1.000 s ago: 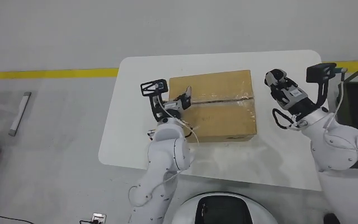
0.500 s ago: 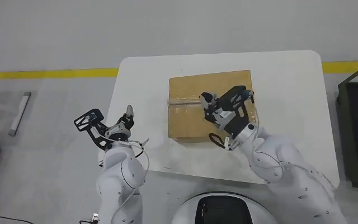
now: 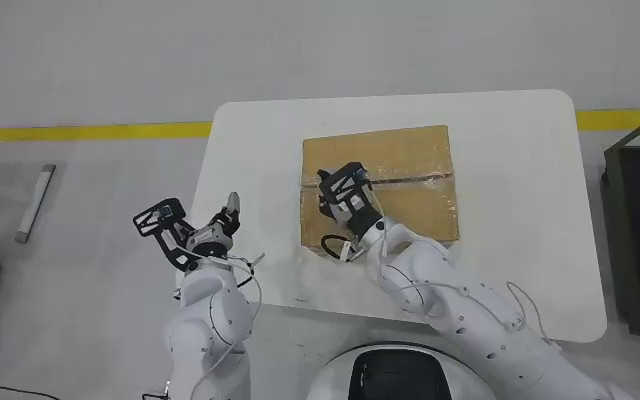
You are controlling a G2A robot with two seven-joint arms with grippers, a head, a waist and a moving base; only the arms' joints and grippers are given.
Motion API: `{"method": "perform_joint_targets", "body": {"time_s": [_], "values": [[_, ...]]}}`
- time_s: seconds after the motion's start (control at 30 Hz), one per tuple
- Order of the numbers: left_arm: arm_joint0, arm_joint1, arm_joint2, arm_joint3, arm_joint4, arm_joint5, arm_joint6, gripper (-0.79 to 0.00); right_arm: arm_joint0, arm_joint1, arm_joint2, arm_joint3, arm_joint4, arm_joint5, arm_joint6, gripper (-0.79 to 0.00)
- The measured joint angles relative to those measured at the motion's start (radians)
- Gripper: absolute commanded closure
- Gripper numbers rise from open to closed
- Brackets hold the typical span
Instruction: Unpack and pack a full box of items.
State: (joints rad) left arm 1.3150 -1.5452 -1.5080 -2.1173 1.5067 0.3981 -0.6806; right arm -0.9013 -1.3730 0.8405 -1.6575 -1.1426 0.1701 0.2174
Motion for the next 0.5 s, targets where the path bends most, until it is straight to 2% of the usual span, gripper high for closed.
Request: {"method": "perform_joint_targets", "body": {"time_s": [0.5], "values": [[-0.040,0.002,0.018,0.044,-0.034,-0.040,-0.006,-0.785,-0.119,0.018,0.151,-0.063,-0.018,-0.019,0.062,0.000]]}}
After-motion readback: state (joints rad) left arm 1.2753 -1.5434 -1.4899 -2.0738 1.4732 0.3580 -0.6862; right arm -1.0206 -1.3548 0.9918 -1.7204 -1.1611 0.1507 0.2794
